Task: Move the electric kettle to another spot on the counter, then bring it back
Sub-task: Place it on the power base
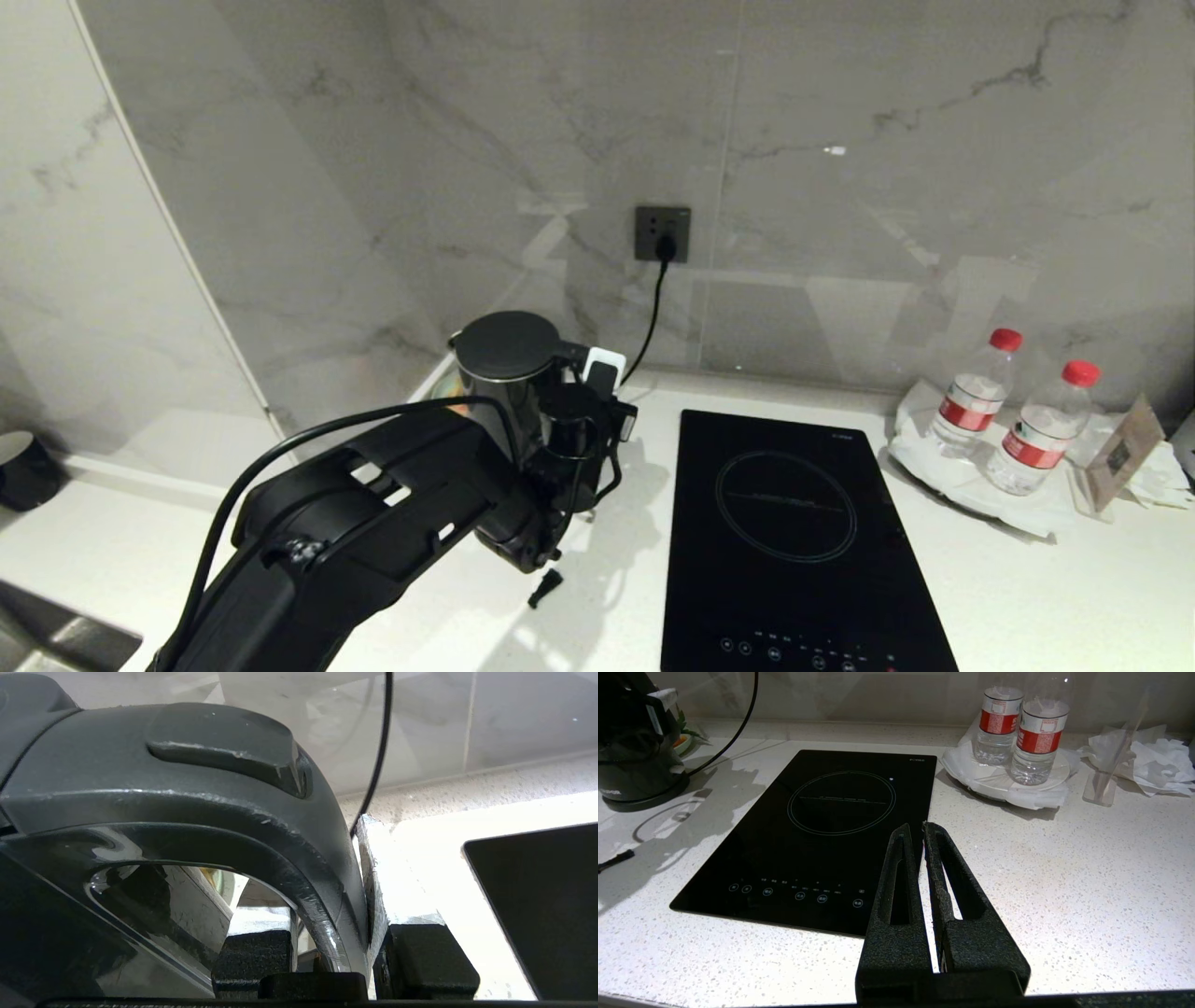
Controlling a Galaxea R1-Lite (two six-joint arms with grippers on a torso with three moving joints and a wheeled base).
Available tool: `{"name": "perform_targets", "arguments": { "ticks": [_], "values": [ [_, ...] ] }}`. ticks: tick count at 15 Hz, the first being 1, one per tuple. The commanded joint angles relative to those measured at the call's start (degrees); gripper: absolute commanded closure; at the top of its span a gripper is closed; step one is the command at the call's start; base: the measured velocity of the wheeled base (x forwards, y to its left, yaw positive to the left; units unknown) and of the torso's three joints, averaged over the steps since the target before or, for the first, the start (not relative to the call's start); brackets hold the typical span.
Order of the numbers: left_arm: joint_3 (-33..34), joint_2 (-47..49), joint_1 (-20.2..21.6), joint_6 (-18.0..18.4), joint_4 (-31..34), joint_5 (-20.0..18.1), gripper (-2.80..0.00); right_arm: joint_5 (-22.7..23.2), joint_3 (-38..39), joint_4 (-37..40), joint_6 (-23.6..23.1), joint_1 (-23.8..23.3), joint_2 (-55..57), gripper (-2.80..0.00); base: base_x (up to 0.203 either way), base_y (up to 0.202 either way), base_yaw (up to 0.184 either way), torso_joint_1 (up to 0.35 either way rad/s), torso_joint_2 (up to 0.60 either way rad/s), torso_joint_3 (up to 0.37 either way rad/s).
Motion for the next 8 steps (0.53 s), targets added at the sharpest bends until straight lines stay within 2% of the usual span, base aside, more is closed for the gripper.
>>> {"name": "perform_targets", "arguments": {
  "ticks": [1, 3, 8],
  "values": [
    [0.2, 0.3, 0.0, 0.0, -0.4, 0.2, 0.00, 0.0, 0.0, 0.1, -0.1, 0.0, 0.0, 0.00, 0.000, 0.000, 0.000, 0.000, 0.00, 0.000],
    [3.1, -0.4, 0.0, 0.0, -0.5, 0.0, 0.00, 0.0, 0.0, 0.1, -0.1, 0.0, 0.0, 0.00, 0.000, 0.000, 0.000, 0.000, 0.00, 0.000],
    [5.5, -1.3, -0.1, -0.3, -0.8, -0.1, 0.00, 0.0, 0.0, 0.1, -0.1, 0.0, 0.0, 0.00, 0.000, 0.000, 0.000, 0.000, 0.00, 0.000]
  ]
}}
